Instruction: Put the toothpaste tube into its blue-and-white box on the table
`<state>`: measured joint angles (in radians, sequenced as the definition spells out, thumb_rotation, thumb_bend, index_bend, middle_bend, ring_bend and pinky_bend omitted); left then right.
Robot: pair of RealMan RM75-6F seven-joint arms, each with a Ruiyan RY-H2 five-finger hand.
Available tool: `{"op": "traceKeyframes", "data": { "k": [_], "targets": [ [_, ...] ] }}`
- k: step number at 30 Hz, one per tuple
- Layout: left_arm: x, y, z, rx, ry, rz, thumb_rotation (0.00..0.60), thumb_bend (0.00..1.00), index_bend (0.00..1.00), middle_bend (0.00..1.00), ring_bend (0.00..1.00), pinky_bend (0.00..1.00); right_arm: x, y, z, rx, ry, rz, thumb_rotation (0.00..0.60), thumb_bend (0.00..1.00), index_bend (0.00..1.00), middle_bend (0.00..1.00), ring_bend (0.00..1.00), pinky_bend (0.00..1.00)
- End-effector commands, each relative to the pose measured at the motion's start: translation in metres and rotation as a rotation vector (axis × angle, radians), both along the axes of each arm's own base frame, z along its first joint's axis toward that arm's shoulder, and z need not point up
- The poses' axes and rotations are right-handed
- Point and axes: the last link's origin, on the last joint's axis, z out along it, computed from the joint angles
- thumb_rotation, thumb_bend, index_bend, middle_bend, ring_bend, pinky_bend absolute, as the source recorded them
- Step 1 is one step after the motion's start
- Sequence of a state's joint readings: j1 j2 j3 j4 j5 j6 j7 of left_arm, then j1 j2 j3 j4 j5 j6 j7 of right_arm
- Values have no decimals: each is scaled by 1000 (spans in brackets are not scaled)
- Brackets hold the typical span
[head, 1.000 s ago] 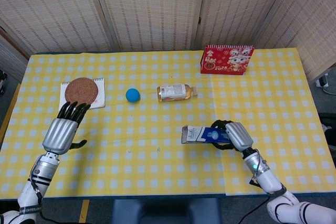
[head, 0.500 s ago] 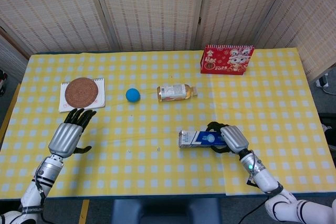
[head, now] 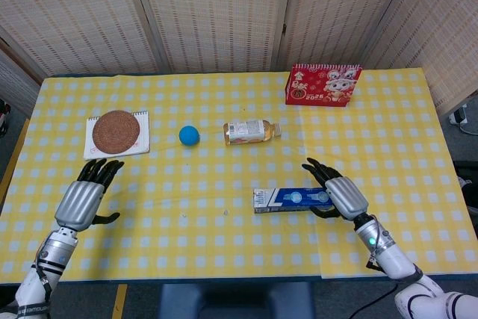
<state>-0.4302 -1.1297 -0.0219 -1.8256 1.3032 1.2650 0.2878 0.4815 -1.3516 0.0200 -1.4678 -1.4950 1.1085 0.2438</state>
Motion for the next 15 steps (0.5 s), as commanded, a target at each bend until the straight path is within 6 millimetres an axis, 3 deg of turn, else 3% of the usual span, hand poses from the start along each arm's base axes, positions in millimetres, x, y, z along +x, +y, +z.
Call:
{"op": "traceKeyframes", "data": {
  "k": [1,7,15],
  "targets": [
    [-9,-12,7,29,2,27,600,172,31,113,29,0,-7,24,43,-133,159,30,600,311,0,0,3,51],
    [-35,-41,17,138,-41,35,600,172,31,113,29,0,-32,65,82,-290,297,-49,600,311,0,0,0,0],
    [-69,-73,24,215,-11,71,600,172,31,113,29,0,-67,104,106,-428,307,-138,600,311,0,0,0,0]
  ]
}}
